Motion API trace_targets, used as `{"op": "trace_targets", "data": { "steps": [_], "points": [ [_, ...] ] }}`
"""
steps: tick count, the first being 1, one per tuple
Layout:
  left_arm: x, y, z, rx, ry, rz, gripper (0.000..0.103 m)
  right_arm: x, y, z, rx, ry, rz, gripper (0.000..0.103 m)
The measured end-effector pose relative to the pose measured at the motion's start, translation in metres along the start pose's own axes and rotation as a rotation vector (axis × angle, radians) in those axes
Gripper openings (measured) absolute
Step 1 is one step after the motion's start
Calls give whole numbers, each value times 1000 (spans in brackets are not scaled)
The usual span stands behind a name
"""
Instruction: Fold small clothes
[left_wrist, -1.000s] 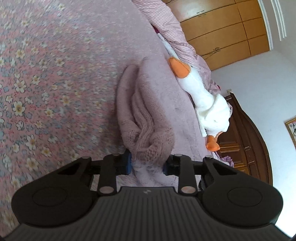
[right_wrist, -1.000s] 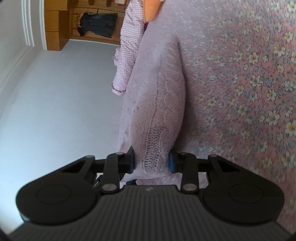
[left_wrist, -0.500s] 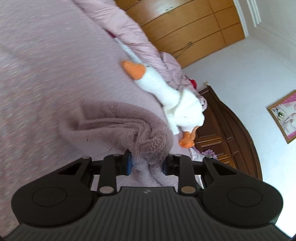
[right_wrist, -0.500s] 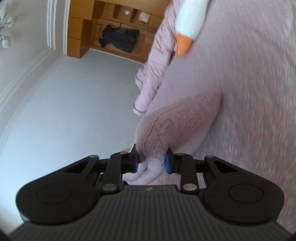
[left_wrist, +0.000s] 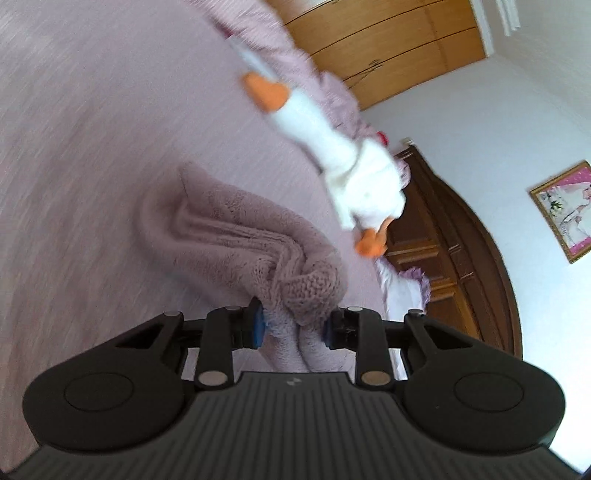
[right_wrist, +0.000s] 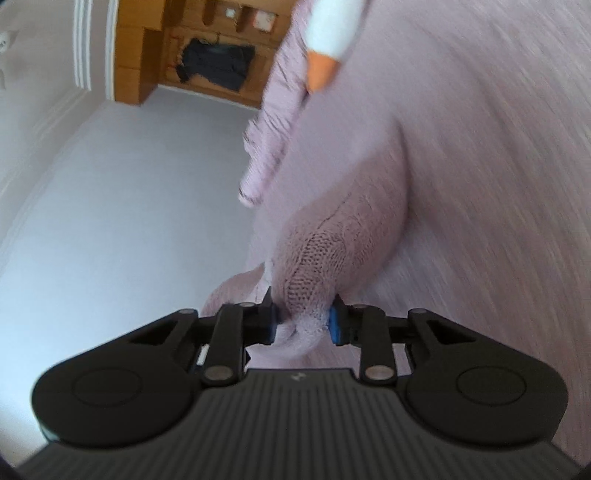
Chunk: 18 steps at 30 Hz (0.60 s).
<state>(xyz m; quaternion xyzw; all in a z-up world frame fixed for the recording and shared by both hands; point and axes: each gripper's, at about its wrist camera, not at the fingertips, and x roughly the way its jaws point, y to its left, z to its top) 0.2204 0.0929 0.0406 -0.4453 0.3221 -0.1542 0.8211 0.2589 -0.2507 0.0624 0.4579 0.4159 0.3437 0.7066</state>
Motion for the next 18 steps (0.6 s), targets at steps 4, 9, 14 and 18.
{"op": "trace_targets", "data": {
  "steps": [4,9,14,18],
  "points": [
    [-12,40,-37,-53,20,38,32,-10,-32,-43,-17,12,13,40],
    [-13,73,-47,-132,22,32,32,-14,-59,-36,122,-1,114,55],
    [-7,59,-39,-93,22,37,32,-1,-42,-16,96,67,68,81],
    [-4,55,-34,-83,32,35,32,16,-33,-7,101,67,3,84]
  ]
}}
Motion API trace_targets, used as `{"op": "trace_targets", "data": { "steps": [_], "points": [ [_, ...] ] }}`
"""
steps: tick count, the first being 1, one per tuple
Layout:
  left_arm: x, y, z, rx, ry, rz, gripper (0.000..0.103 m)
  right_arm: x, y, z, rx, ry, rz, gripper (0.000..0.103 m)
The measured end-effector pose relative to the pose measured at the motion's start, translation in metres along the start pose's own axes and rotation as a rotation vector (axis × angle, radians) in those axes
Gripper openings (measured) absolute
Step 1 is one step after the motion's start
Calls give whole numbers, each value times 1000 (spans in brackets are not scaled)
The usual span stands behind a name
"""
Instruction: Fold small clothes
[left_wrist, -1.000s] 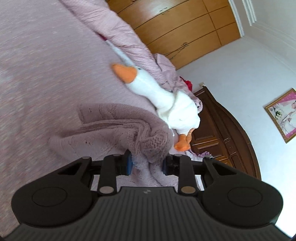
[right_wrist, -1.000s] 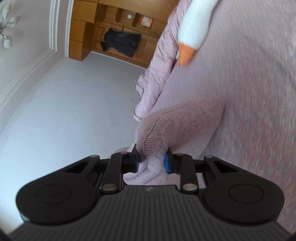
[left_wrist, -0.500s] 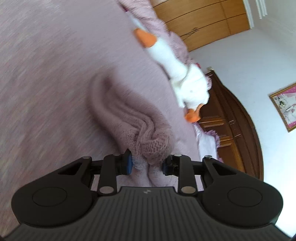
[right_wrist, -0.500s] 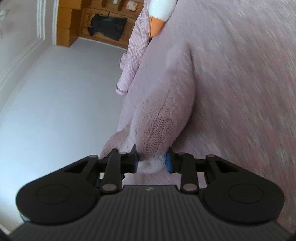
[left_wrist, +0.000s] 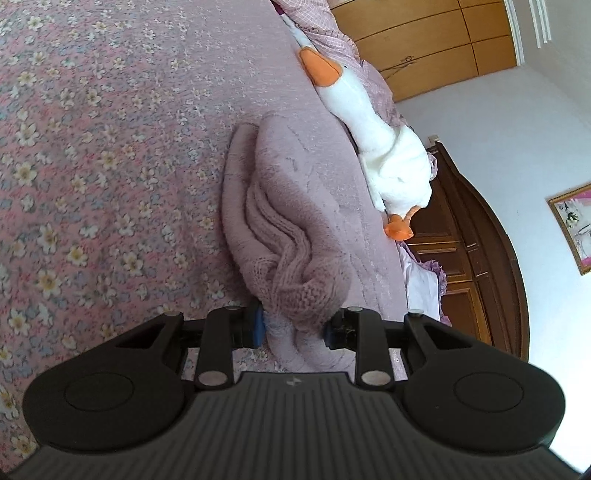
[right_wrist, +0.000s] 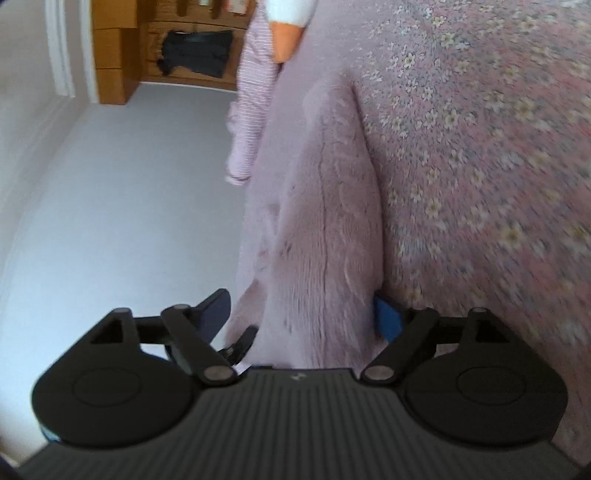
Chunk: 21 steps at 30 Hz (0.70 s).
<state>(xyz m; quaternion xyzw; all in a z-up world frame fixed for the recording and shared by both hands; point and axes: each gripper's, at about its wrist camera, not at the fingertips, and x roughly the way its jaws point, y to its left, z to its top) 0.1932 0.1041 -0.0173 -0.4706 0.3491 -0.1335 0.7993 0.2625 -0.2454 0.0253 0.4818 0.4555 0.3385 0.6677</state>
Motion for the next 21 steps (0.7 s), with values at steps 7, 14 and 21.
{"op": "trace_targets", "data": {
  "steps": [7,14,21],
  "points": [
    [-4,5,3,-11,3,-6,32,15,5,-3,-48,44,-68,50],
    [-17,2,3,-27,-13,-38,32,0,16,-13,-27,-4,-10,43],
    [-23,-53,43,18,-60,-94,32,-3,77,19,-60,-43,49,42]
  ]
}}
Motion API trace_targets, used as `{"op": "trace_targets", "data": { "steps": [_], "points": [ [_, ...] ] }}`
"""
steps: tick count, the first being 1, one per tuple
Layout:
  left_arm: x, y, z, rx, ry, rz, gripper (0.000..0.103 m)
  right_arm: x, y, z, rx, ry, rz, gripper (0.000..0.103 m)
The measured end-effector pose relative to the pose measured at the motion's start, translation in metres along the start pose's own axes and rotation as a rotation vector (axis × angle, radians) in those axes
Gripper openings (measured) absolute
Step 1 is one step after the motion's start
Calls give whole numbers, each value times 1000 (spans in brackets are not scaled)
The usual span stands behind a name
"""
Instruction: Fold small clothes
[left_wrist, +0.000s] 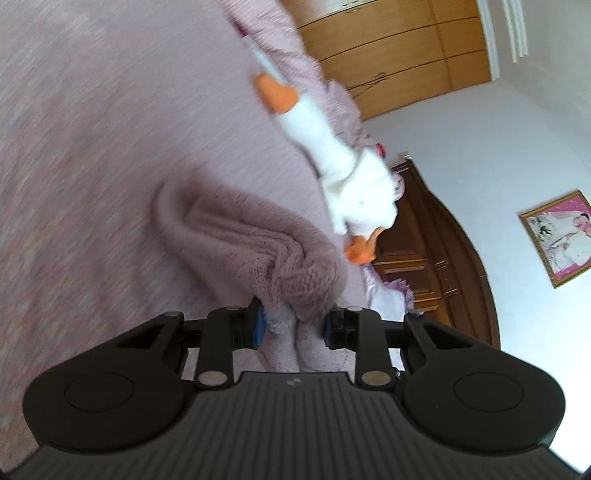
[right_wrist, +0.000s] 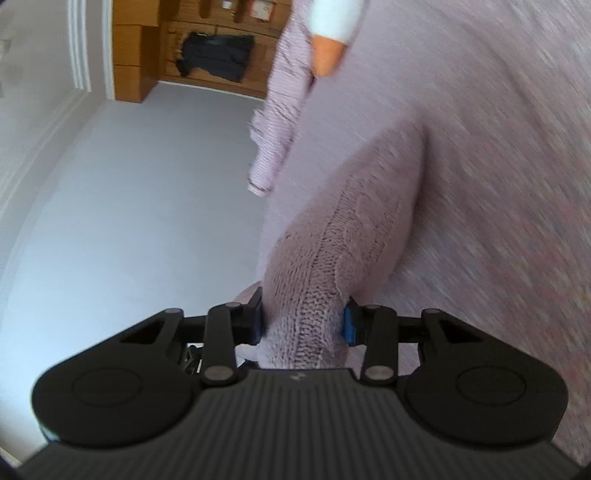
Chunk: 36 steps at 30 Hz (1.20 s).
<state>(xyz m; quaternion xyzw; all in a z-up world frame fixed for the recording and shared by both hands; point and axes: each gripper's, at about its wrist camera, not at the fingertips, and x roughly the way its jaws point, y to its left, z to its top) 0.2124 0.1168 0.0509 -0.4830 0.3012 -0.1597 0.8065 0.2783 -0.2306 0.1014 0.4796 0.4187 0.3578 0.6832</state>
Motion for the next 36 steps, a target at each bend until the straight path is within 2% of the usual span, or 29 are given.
{"op": "trace_targets", "data": {
  "steps": [5,8,11,13,16,19,21,25,27,30,36],
  "points": [
    [26,-48,43,52,-27,-42,32,1,32,52,-50,-53,10,42],
    [57,-75,76,53,-19,-59,32,10,54,93,-90,-89,11,42],
    [87,-105,107,97,-38,-78,32,12,75,131,-154,-146,26,42],
    [100,-123,120,150,-65,-113,31,13,80,152,-198,-185,62,42],
    [116,-133,126,214,-97,-157,31,14,68,169,-234,-214,100,42],
    [137,-112,110,232,-73,-125,31,27,30,173,-197,-203,88,42],
    [150,-79,88,229,-34,-70,31,34,-13,161,-135,-179,51,42],
    [166,-3,35,97,50,70,28,44,-88,120,7,-109,-91,42],
    [159,13,16,69,28,62,27,35,-110,100,69,-118,-54,42],
    [148,21,1,-13,25,23,25,23,-122,88,172,-125,-17,42],
    [127,3,-21,29,52,56,25,5,-111,77,152,-81,-34,42]
  ]
}}
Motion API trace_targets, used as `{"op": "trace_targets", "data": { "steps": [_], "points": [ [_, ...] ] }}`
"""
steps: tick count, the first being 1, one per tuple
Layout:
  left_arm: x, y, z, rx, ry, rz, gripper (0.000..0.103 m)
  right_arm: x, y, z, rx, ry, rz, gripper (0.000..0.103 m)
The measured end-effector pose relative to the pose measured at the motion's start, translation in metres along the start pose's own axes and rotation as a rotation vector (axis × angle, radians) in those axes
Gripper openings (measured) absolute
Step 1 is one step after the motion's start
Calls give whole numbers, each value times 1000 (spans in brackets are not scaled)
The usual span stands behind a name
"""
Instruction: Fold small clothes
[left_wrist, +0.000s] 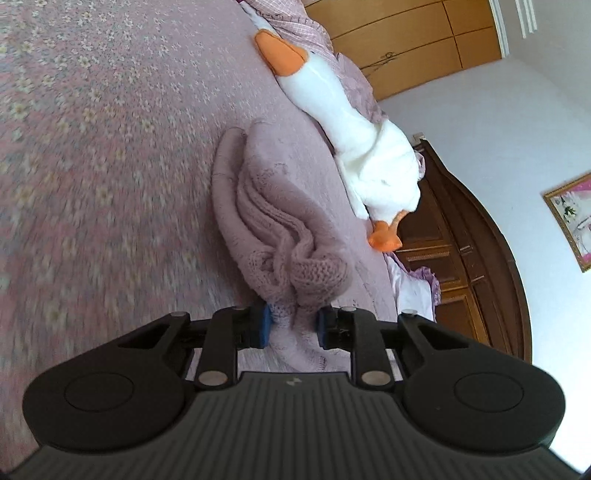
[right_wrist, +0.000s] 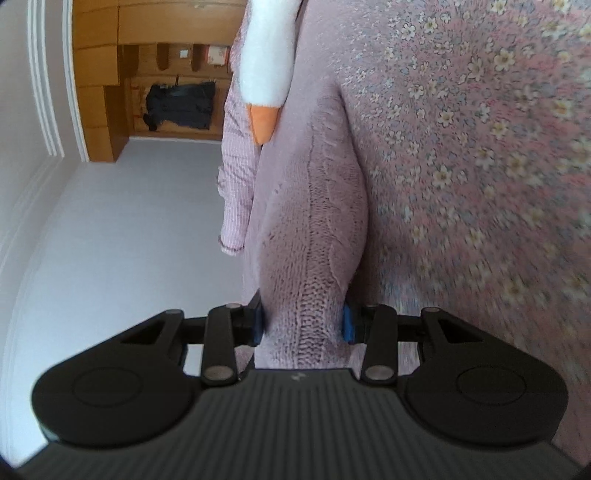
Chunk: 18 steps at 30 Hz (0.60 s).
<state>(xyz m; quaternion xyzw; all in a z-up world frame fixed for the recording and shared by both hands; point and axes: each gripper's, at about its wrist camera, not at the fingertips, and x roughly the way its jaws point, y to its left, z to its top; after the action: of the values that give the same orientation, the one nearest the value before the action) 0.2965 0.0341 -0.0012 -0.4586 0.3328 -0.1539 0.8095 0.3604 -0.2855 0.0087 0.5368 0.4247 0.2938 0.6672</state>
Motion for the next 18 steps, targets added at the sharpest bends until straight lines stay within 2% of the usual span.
{"op": "trace_targets", "data": {
  "steps": [7,11,16,18],
  "points": [
    [-52,-5,-56,-16,12,12,25,-42,-1,-30,-29,62,-17,42],
    [-64,10,-86,-65,25,27,27,-57,-13,-43,-40,76,-37,44],
    [-91,35,-98,-131,-1,12,28,-74,-14,-57,-90,38,-53,48],
    [-111,32,-92,-84,-40,56,28,-88,-8,-58,-140,23,-94,48]
  ]
}}
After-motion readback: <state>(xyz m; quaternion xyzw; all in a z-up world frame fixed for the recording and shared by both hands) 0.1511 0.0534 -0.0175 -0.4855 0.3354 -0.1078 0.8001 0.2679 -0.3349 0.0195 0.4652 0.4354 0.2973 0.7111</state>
